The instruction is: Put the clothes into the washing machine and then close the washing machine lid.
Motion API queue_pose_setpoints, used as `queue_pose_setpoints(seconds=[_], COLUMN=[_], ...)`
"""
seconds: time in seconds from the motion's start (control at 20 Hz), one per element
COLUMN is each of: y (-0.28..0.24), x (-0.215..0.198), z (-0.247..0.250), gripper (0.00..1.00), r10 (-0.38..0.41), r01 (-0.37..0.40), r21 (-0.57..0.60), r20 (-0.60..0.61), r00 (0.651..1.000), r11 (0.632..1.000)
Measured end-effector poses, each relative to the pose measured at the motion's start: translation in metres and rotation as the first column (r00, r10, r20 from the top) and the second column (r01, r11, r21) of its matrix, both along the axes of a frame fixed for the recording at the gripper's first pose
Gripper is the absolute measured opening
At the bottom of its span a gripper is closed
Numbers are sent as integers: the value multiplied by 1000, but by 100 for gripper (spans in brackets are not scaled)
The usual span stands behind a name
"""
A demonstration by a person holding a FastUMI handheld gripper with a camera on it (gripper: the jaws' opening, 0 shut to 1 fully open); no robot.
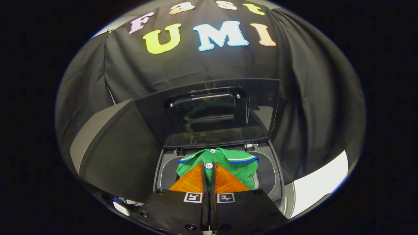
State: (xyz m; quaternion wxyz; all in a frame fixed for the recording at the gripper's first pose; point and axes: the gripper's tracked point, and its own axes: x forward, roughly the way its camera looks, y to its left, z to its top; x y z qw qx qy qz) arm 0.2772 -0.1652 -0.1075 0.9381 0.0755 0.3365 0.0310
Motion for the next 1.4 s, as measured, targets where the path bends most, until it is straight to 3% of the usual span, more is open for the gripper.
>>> queue_pose_setpoints(seconds=[0.6, 1.0, 1.25, 1.4], y=[8, 13, 15, 11], x=[-1, 3, 6, 8], z=[-57, -78, -80, -78], gripper=[2, 2, 2, 2], r10=[2, -82, -167, -197], r01=[-4, 103, 218, 246], r21=[-11, 57, 120, 106], r20=[-172, -288, -337, -346], r00=[985, 954, 927, 917], r11=[1000, 993, 969, 963])
